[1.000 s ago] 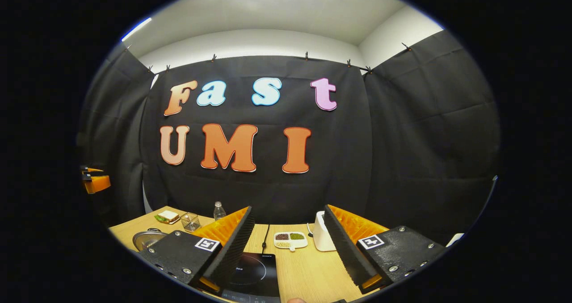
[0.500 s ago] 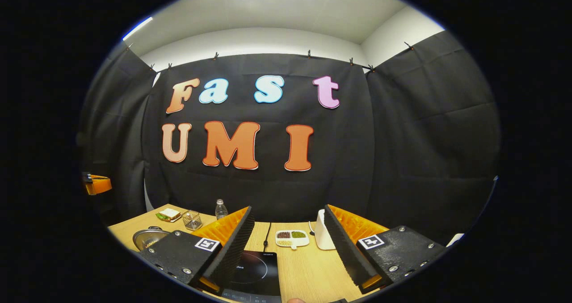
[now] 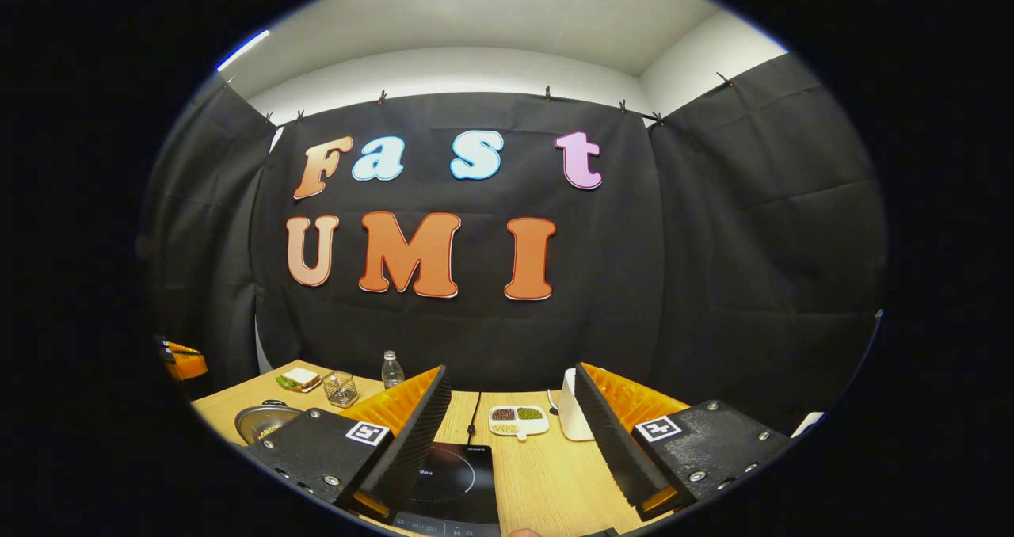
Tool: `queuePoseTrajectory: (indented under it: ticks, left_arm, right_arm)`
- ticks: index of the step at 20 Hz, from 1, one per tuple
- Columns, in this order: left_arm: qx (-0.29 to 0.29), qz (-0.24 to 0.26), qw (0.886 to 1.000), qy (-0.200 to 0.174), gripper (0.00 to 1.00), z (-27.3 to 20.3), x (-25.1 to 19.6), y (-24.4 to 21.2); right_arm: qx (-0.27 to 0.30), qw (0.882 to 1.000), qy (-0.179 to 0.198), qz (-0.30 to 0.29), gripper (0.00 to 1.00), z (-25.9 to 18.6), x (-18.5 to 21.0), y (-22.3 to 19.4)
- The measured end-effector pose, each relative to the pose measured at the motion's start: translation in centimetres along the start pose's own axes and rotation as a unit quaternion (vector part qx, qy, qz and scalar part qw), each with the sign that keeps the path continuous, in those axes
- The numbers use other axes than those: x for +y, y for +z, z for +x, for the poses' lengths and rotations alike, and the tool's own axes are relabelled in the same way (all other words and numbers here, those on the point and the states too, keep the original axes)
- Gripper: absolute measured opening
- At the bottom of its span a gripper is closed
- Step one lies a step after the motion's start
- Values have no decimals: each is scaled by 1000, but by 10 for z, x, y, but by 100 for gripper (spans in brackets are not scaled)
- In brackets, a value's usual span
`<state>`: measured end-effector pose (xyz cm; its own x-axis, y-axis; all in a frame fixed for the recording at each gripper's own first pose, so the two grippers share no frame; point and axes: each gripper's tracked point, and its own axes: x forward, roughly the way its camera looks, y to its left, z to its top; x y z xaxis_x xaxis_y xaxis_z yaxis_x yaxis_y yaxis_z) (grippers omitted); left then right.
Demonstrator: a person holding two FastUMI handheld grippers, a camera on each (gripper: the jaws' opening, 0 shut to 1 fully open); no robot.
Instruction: First push the handle of the pot to place it horizontally, then grasp the pot with both hands and set it on the induction cooktop.
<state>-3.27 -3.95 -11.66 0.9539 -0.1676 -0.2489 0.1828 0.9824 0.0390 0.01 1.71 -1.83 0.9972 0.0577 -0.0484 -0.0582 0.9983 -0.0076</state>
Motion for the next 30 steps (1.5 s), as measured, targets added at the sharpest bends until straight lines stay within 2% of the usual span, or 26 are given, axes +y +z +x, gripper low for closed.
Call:
queuePoseTrajectory:
  ticks: [3, 4, 9, 11, 13, 16, 26, 30]
  left_arm:
    - [22, 6, 1000, -8, 3, -2, -6, -22]
    - [28, 4, 1000, -11, 3, -3, -9, -29]
    - [55, -12, 998, -26, 3, -11, -19, -60]
    - [71, -18, 997, -26, 3, -16, -19, -77]
    - [93, -27, 995, -28, 3, -19, -23, -100]
    - [122, -35, 992, -30, 3, -24, -27, -129]
    - [223, -51, 972, -49, 3, -34, -47, -220]
    - [248, -56, 966, -48, 3, -29, -50, -243]
  right_arm:
    - [2, 1000, 1, 0, 97, 0, 2, -2]
    - [2, 1000, 2, 0, 100, 1, 3, -2]
    - [6, 1000, 5, -3, 100, 0, 5, -5]
    - [8, 1000, 6, -3, 97, 0, 5, -9]
    - [10, 1000, 7, -2, 100, -1, 6, -10]
    - [13, 1000, 9, -3, 97, 0, 6, -14]
    - [28, 999, 15, -1, 97, 1, 6, -29]
    - [38, 999, 16, 2, 97, 4, 5, -38]
